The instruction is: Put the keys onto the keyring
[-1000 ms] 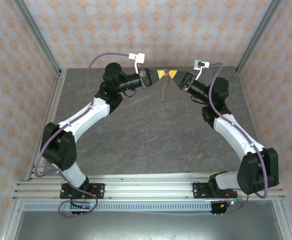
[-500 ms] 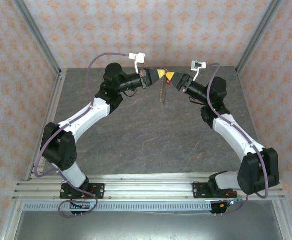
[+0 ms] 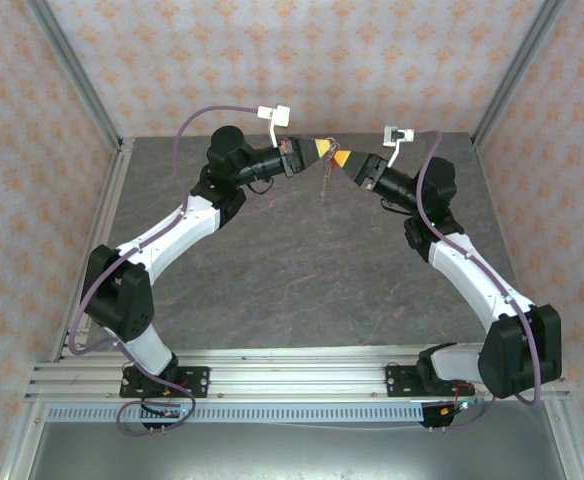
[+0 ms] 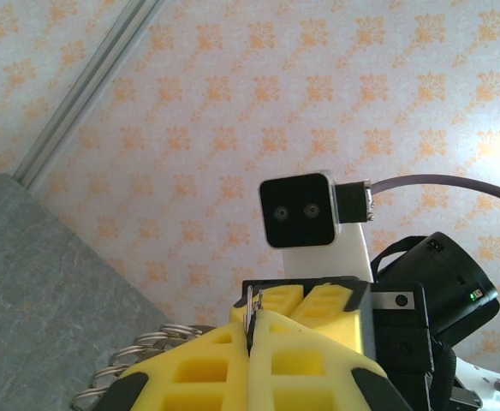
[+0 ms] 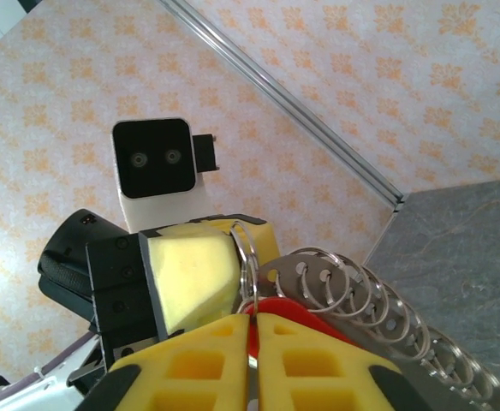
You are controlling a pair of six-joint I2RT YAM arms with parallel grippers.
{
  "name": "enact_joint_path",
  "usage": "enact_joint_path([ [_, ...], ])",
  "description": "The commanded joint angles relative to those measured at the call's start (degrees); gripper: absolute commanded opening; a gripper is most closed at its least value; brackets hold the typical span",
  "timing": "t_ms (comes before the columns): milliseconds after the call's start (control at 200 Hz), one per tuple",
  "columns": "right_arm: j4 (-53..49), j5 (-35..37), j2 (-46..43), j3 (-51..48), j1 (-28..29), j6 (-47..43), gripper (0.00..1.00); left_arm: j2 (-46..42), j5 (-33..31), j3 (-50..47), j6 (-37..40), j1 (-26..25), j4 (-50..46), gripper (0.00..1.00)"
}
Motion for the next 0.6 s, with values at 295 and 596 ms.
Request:
enact_joint_path([
  [295,3.0,-1.5,-1.3,-1.5,0.1,-0.1,0.0,-1.2,-1.1,1.8,0.2,-0.3,2.9,0.0],
  [596,1.8,-1.3,-3.1,-4.9,0.1,-1.4,0.0,-0.9,-1.2,2.0,0.3,-0.3,2.9,0.0],
])
